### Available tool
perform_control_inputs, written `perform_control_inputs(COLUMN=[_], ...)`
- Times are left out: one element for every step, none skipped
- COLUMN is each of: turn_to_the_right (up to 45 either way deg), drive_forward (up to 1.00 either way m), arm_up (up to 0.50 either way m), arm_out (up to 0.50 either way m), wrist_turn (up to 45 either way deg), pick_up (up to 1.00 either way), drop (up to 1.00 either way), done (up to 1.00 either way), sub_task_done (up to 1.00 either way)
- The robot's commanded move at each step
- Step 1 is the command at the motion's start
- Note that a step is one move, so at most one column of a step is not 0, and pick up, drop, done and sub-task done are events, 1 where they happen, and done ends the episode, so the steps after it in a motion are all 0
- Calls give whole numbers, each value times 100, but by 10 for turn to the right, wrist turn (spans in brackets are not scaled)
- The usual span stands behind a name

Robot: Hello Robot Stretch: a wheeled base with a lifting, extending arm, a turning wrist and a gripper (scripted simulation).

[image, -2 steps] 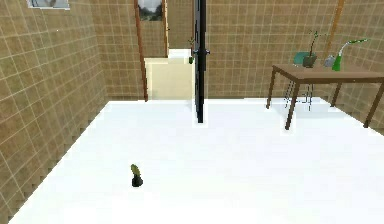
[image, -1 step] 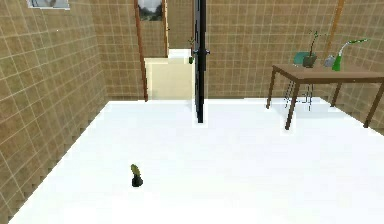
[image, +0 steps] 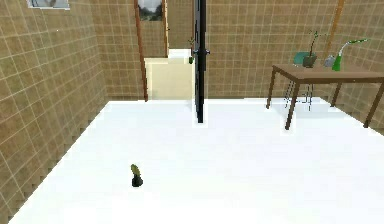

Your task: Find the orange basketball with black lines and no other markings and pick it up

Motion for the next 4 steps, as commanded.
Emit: perform_control_inputs(turn_to_the_right=[0, 0, 0, 0], drive_forward=[0, 0, 0, 0], arm_up=[0, 0, -30, 0], arm_out=[0, 0, 0, 0], wrist_turn=[450, 300, 0, 0], pick_up=[0, 0, 0, 100], drop=[0, 0, 0, 0], done=[0, 0, 0, 0], sub_task_done=[0, 0, 0, 0])
